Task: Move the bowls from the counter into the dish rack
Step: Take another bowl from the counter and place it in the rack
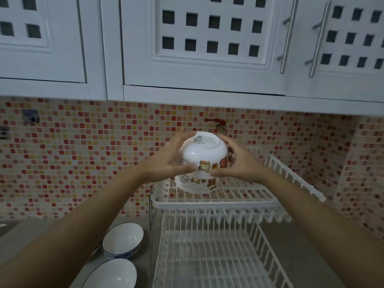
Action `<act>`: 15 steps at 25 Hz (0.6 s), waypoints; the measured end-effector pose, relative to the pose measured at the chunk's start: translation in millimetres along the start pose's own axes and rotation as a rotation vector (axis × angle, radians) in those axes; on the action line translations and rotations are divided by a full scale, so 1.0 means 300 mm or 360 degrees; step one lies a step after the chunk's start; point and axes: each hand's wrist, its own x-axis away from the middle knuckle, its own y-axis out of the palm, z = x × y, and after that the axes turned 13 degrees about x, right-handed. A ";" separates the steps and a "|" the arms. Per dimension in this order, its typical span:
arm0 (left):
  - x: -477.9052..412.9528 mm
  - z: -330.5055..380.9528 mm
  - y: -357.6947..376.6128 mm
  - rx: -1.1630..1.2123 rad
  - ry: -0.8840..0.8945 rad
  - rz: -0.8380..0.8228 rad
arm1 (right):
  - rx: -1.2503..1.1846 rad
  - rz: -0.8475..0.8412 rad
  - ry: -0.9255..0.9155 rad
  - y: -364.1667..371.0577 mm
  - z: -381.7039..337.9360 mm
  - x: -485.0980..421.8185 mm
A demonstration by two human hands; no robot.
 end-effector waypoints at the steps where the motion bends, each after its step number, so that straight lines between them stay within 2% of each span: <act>1: -0.007 0.000 0.020 -0.0026 -0.0056 0.0024 | 0.0119 0.0016 -0.0036 0.019 0.019 -0.002; 5: -0.026 -0.030 0.083 -0.0173 -0.0213 -0.0017 | 0.0407 -0.0065 -0.0196 0.081 0.074 -0.009; 9: -0.026 -0.053 0.129 -0.0342 -0.0302 -0.0072 | 0.0461 -0.0191 -0.0275 0.108 0.111 -0.002; 15: -0.014 -0.062 0.147 -0.0385 -0.0297 -0.0097 | 0.0530 -0.0168 -0.0335 0.123 0.123 -0.014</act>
